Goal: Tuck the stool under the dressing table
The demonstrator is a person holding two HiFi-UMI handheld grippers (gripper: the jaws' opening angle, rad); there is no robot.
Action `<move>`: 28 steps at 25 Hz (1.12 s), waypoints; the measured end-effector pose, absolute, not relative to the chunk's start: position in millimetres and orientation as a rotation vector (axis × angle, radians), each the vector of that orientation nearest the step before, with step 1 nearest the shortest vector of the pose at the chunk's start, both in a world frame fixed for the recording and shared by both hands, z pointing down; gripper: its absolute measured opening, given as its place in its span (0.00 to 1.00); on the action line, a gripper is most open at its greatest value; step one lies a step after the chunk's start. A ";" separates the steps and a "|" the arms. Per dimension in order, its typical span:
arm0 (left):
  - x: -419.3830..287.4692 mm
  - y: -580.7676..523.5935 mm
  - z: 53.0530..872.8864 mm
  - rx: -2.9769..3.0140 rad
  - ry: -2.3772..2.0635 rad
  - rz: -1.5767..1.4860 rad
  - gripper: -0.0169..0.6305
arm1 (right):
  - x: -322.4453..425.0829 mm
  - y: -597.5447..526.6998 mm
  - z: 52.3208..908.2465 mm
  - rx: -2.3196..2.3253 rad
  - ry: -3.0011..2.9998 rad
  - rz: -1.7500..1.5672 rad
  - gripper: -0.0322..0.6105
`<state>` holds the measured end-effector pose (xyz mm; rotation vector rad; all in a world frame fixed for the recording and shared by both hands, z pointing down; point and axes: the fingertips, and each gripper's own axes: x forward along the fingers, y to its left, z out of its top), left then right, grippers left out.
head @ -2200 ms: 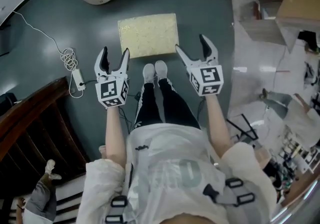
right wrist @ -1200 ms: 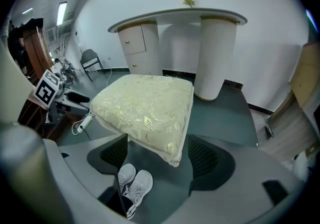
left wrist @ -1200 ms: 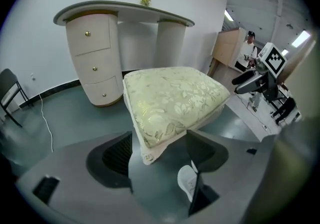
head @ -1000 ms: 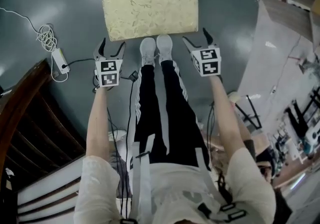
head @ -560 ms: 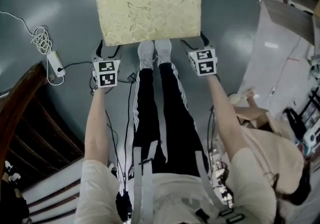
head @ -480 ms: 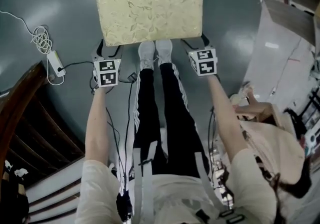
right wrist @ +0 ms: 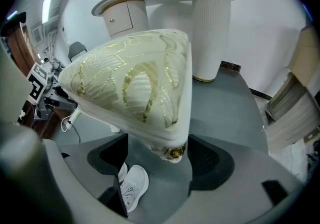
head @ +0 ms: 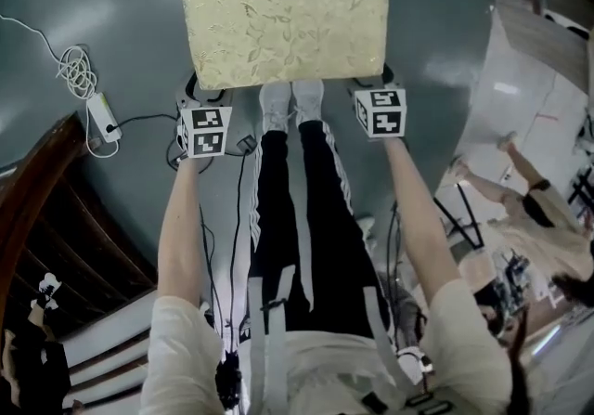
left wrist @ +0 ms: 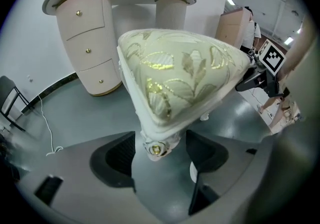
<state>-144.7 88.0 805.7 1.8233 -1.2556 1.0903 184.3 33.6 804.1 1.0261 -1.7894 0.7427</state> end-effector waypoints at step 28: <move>-142.7 85.8 808.2 1.944 -1.126 1.237 0.43 | 169.4 22.6 805.1 0.884 -1.848 0.692 0.58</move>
